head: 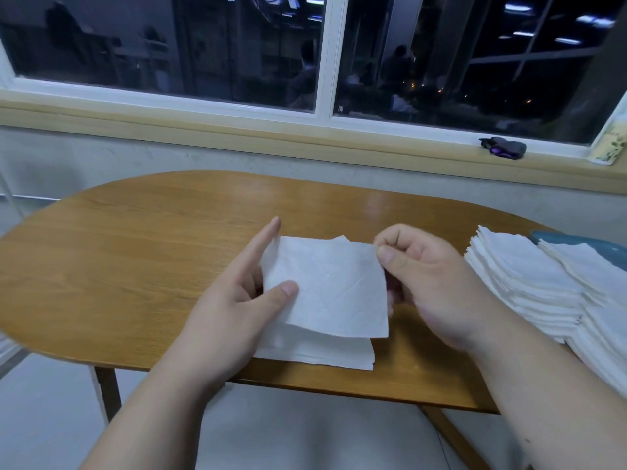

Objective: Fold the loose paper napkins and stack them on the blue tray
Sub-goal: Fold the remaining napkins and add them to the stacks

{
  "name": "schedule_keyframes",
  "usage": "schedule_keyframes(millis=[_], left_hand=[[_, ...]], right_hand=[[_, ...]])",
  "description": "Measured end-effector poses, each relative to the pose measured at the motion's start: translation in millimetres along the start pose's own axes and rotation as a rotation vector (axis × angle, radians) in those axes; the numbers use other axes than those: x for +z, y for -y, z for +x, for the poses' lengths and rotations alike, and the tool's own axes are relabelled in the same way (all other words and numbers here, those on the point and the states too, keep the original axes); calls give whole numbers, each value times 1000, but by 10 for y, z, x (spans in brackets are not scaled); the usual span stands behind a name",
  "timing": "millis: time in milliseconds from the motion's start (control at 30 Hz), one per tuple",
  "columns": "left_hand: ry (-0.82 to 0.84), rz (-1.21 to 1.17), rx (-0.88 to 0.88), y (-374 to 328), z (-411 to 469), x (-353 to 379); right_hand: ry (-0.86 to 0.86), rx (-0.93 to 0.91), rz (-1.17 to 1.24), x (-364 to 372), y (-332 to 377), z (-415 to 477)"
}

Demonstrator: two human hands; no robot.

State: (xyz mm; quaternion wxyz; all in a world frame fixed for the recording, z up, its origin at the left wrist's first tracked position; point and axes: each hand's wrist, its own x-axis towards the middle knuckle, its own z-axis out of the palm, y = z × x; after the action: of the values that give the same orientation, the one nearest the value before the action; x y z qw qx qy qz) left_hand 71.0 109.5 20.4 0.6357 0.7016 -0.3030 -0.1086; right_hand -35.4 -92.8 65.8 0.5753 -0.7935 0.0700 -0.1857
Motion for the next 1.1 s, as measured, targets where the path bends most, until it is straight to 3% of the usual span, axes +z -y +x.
schedule_keyframes(millis=[167,333,467,633,767,833,967,1100], left_hand=[[-5,246,-83,29,9,-22],[22,387,-192,107,12,7],[19,451,-215,149,18,-43],[55,600,-227,252,50,-92],[68,664,-193,269,57,-68],[44,669,-182,272,68,-72],[61,662,-186,288,71,-98],[55,686,-138,275,61,-81]], right_hand=[[-100,187,-40,98,-347,-37],[-92,56,-363,218,-466,-115],[-118,66,-480,252,-538,-149],[-102,43,-696,262,-657,-171],[-140,78,-730,206,-658,-84],[-197,100,-748,138,-661,52],[-88,195,-933,67,-700,322],[-143,166,-1061,26,-755,374]])
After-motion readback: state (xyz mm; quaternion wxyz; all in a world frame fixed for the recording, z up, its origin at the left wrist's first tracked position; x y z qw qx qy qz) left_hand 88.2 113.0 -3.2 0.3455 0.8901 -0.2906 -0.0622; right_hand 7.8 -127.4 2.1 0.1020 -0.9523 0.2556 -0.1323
